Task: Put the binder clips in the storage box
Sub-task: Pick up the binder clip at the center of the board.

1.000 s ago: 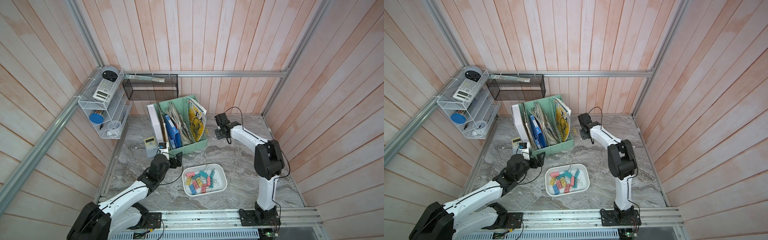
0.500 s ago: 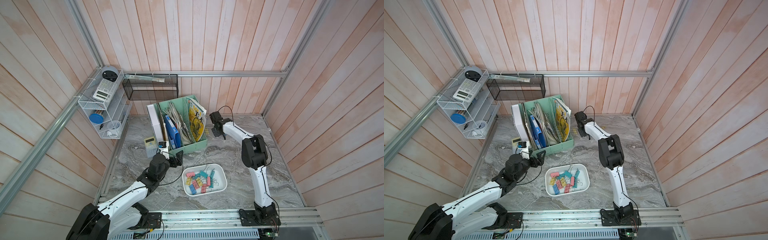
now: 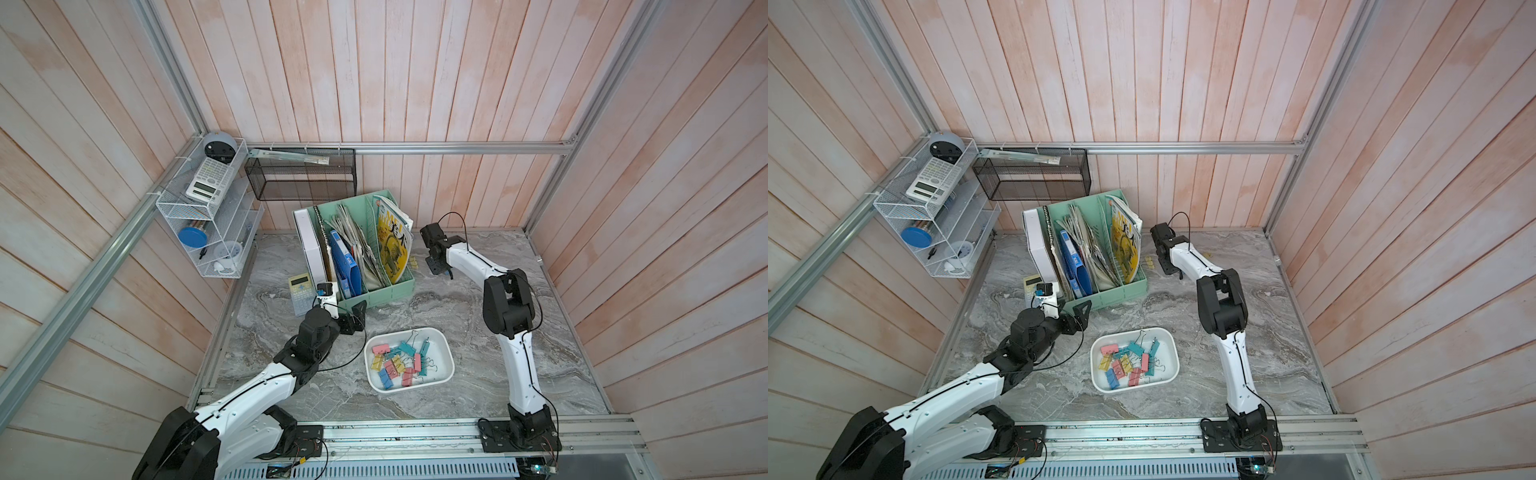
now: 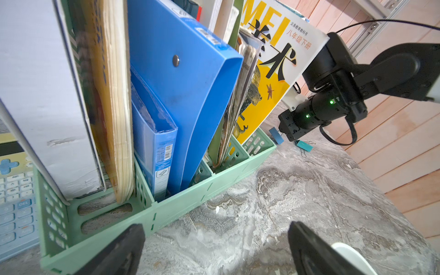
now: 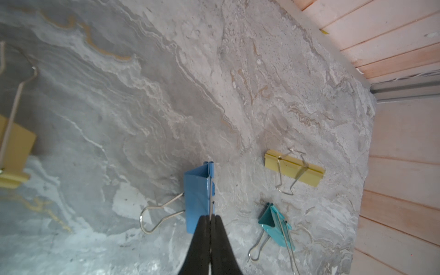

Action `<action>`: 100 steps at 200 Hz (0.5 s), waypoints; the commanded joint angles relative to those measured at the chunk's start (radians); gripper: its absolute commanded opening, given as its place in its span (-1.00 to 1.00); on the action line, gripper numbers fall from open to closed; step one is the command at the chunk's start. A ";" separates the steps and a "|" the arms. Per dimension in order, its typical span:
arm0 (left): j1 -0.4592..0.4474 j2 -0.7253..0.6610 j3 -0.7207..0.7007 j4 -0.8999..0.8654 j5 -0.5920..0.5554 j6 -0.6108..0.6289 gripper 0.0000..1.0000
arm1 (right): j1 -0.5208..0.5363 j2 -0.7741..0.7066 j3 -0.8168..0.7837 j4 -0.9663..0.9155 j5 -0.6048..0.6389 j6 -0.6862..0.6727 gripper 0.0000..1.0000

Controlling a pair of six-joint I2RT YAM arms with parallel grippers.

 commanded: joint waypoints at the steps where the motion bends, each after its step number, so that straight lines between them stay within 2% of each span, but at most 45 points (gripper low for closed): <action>1: 0.000 -0.017 -0.014 0.043 0.017 0.016 1.00 | -0.002 -0.117 -0.115 -0.039 0.008 0.065 -1.00; 37: 0.001 -0.029 -0.037 0.087 0.048 0.003 1.00 | -0.001 -0.444 -0.431 0.077 -0.075 0.186 -1.00; 67: -0.002 -0.029 -0.043 0.082 0.033 0.019 1.00 | 0.001 -0.804 -0.754 0.174 -0.332 0.350 -1.00; 100: -0.001 -0.025 -0.046 0.088 0.031 0.020 1.00 | 0.014 -1.180 -1.011 0.256 -0.524 0.539 -1.00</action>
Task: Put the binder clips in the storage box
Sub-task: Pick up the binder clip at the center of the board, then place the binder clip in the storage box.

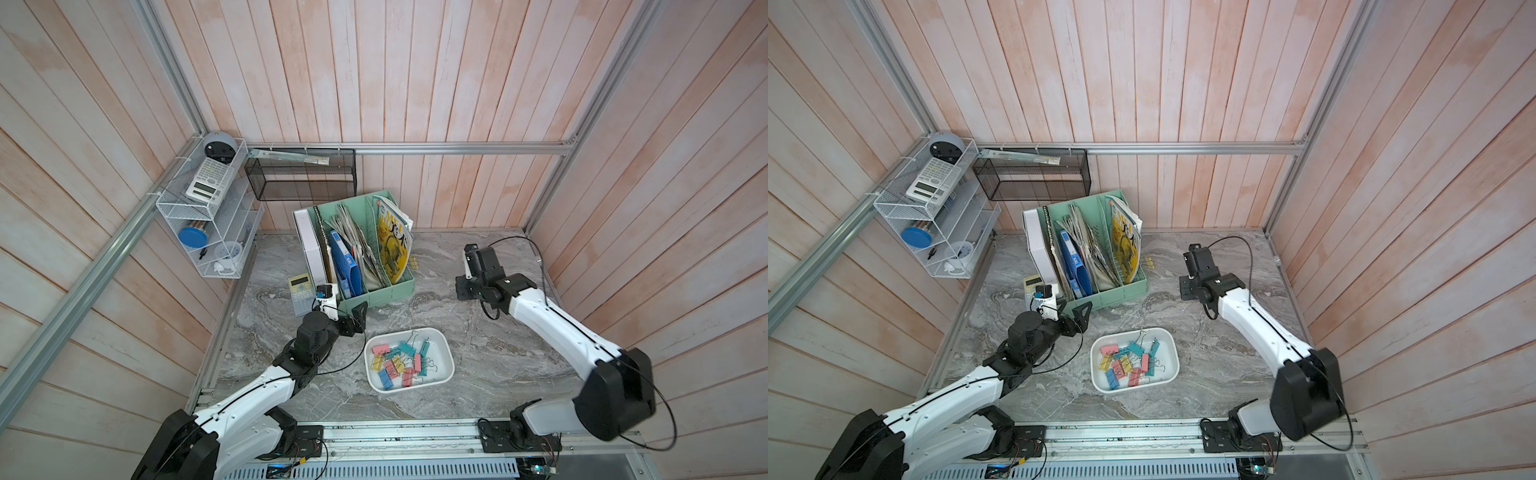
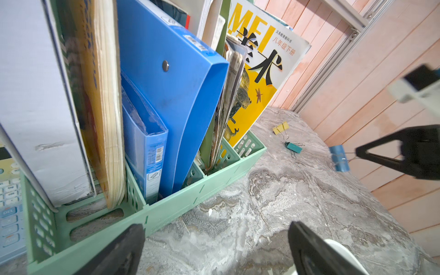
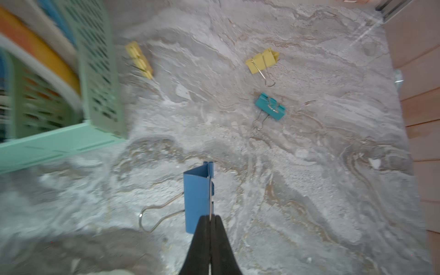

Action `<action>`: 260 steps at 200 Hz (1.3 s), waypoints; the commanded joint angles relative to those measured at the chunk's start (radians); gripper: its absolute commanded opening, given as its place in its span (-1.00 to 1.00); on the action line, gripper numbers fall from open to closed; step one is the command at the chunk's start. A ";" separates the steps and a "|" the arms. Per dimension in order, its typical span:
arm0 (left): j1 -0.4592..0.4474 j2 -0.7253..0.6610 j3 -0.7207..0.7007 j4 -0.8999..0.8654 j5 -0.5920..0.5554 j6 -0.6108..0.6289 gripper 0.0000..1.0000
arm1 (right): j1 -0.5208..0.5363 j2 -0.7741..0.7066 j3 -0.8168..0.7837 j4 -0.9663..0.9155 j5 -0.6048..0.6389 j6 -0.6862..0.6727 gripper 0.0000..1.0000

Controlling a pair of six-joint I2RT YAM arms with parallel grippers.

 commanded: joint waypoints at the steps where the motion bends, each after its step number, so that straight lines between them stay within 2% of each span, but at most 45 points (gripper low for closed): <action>1: 0.000 -0.008 -0.014 0.031 0.001 0.017 1.00 | 0.014 -0.170 -0.133 0.066 -0.197 0.193 -1.00; 35: -0.001 0.001 -0.018 0.037 -0.012 0.018 1.00 | 0.165 -0.434 -0.271 0.022 -0.172 0.321 -1.00; 57: -0.002 0.004 -0.015 0.037 -0.008 0.017 0.99 | 0.291 -0.493 -0.315 -0.046 -0.091 0.401 -1.00; 78: -0.002 0.009 -0.014 0.037 -0.012 0.019 1.00 | 0.376 -0.509 -0.383 0.001 -0.057 0.493 -1.00; 107: -0.002 0.020 -0.012 0.034 -0.012 0.022 1.00 | 0.404 -0.435 -0.446 0.092 -0.055 0.524 -1.00; 146: -0.002 0.022 -0.008 0.028 -0.008 0.025 1.00 | 0.412 -0.254 -0.388 0.030 0.016 0.427 -1.00; 194: -0.002 0.027 -0.003 0.025 -0.009 0.023 1.00 | 0.440 -0.153 -0.381 0.068 0.007 0.427 -1.00; 226: -0.002 0.032 -0.003 0.028 -0.007 0.020 1.00 | 0.443 -0.160 -0.346 0.045 0.024 0.405 -0.49; 245: -0.003 0.029 -0.004 0.030 -0.007 0.019 1.00 | 0.442 -0.201 -0.314 0.016 0.129 0.425 -0.42; 260: -0.002 0.025 -0.008 0.033 -0.006 0.019 1.00 | 0.421 -0.248 -0.299 0.059 0.211 0.351 -0.36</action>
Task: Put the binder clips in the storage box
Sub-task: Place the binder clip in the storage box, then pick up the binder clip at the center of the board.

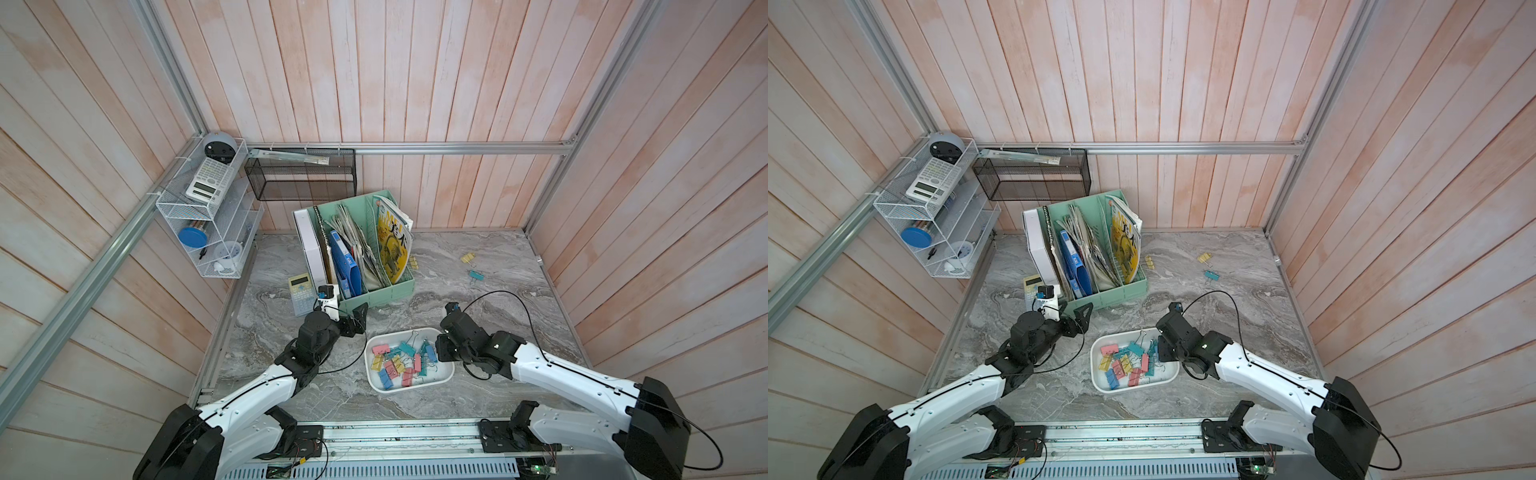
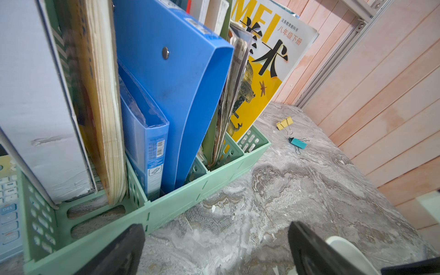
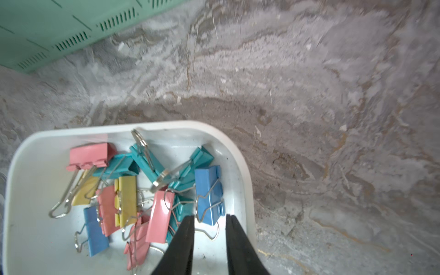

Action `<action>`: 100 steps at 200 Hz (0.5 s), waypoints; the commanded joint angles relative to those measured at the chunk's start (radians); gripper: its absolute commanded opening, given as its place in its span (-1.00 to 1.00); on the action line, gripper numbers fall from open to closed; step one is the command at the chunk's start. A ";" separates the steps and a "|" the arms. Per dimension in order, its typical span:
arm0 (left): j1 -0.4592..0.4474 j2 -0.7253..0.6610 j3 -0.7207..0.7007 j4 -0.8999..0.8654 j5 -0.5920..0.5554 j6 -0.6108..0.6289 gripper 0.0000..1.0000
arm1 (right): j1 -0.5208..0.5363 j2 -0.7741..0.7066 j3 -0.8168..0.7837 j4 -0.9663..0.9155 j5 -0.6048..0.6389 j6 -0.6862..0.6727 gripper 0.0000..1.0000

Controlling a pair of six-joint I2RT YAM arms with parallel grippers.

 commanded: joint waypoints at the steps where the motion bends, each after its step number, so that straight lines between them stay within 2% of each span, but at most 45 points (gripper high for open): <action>1: -0.002 -0.004 -0.002 0.019 -0.006 0.008 1.00 | -0.020 -0.072 0.053 0.018 0.160 -0.075 -0.35; 19: -0.003 -0.005 -0.002 0.021 -0.001 0.007 1.00 | -0.151 -0.068 0.113 0.043 0.126 -0.175 -0.32; 29: -0.002 -0.004 -0.002 0.020 0.000 0.007 1.00 | -0.278 -0.027 0.155 0.054 0.054 -0.222 -0.30; 40: -0.003 -0.006 -0.002 0.016 -0.004 0.011 1.00 | -0.400 0.049 0.213 0.065 -0.033 -0.280 -0.29; 51: -0.002 -0.007 -0.002 0.011 -0.009 0.018 1.00 | -0.489 0.161 0.295 0.040 -0.057 -0.342 -0.28; 75: -0.003 -0.010 0.003 0.003 -0.019 0.025 1.00 | -0.581 0.418 0.503 -0.075 0.003 -0.461 -0.22; 85: -0.002 -0.010 0.005 0.001 -0.020 0.028 0.99 | -0.609 0.514 0.597 -0.141 0.021 -0.465 -0.19; 100: -0.003 -0.006 0.006 0.001 -0.018 0.028 1.00 | -0.674 0.620 0.699 -0.183 -0.076 -0.397 -0.11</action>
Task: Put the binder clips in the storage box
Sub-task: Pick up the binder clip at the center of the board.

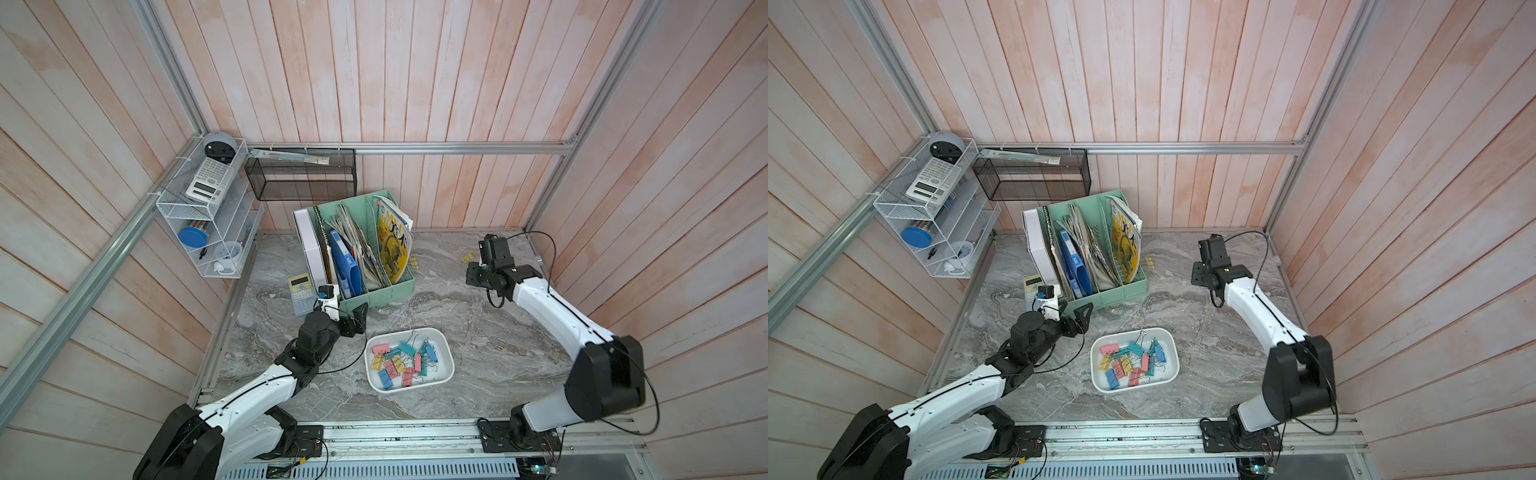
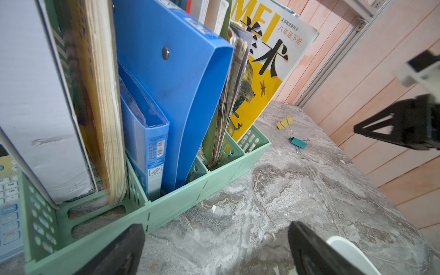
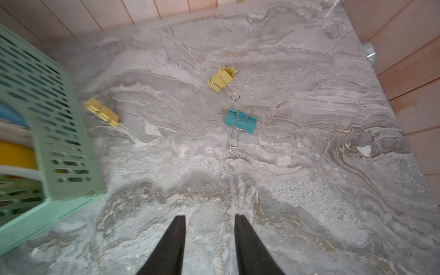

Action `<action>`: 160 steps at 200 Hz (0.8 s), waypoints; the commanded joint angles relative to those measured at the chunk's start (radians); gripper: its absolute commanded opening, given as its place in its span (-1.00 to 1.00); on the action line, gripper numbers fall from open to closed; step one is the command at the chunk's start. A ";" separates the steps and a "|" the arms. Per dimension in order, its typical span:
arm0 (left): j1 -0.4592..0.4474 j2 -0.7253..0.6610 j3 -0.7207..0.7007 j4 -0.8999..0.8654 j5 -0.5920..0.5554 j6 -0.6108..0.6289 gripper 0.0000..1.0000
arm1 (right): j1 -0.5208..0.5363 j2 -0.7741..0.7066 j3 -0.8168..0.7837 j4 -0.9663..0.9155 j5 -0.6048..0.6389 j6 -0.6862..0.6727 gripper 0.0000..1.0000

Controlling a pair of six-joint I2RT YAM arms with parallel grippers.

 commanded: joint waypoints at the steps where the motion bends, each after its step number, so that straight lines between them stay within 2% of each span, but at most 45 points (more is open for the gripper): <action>1: -0.003 -0.006 0.006 0.002 -0.016 0.022 1.00 | -0.077 0.138 0.124 -0.148 -0.091 -0.017 -0.10; 26: -0.001 0.009 0.010 0.010 -0.009 0.020 1.00 | -0.164 0.233 0.153 -0.070 -0.261 0.180 0.04; 47: -0.004 0.023 0.015 0.010 -0.001 0.019 1.00 | -0.218 0.278 0.114 0.018 -0.315 0.432 0.06; 63: -0.004 0.025 0.018 0.009 0.002 0.018 1.00 | -0.235 0.276 0.028 0.170 -0.337 0.559 0.15; 76: -0.004 0.025 0.018 0.010 0.002 0.017 1.00 | -0.242 0.272 -0.034 0.299 -0.366 0.621 0.30; 90: -0.004 0.023 0.018 0.008 0.003 0.019 1.00 | -0.250 0.289 -0.059 0.370 -0.401 0.677 0.32; 129: -0.004 0.023 0.019 0.008 0.003 0.021 1.00 | -0.277 0.360 -0.074 0.501 -0.489 0.806 0.20; 160: -0.004 0.030 0.023 0.009 0.006 0.020 1.00 | -0.286 0.382 -0.069 0.544 -0.497 0.820 0.07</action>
